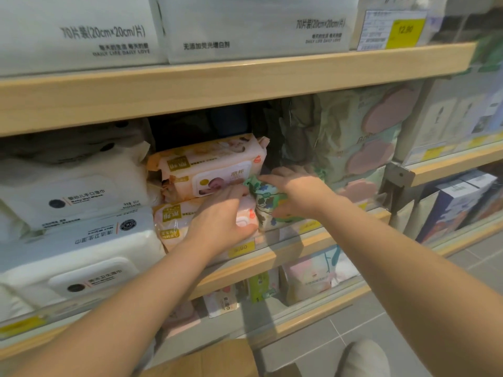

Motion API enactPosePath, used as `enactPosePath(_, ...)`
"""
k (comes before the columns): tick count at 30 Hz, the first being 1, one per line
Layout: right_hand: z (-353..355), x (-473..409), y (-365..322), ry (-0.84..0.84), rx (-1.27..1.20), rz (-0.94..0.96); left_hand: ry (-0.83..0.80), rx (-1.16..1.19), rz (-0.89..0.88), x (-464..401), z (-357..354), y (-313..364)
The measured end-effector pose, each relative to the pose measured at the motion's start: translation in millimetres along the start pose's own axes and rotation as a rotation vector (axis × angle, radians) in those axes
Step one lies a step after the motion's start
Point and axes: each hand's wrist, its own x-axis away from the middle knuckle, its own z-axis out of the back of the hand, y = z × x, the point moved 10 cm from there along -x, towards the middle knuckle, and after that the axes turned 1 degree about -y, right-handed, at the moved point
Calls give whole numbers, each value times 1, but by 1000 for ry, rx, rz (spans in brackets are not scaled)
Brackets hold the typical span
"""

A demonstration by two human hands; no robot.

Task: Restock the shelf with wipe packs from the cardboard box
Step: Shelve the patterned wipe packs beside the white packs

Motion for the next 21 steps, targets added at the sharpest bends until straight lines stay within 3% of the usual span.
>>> enactPosePath(4,-2,11,2,80,32,61,13,-2,2,1,1,-1)
enactPosePath(6,-3,18,6,97,33,78,-59,-9,64,1,-7,-10)
enactPosePath(12,-4,3,4,13,-41,39,12,-41,-49,-2,-1,1)
enactPosePath(17,-6,11,2,14,-3,13,9,-52,-28,1,1,4)
enactPosePath(19,-3,12,3,-51,-143,-56,-58,-59,16,6,2,6)
enactPosePath(21,11,11,9,26,-529,-190,-12,-98,90,18,18,1)
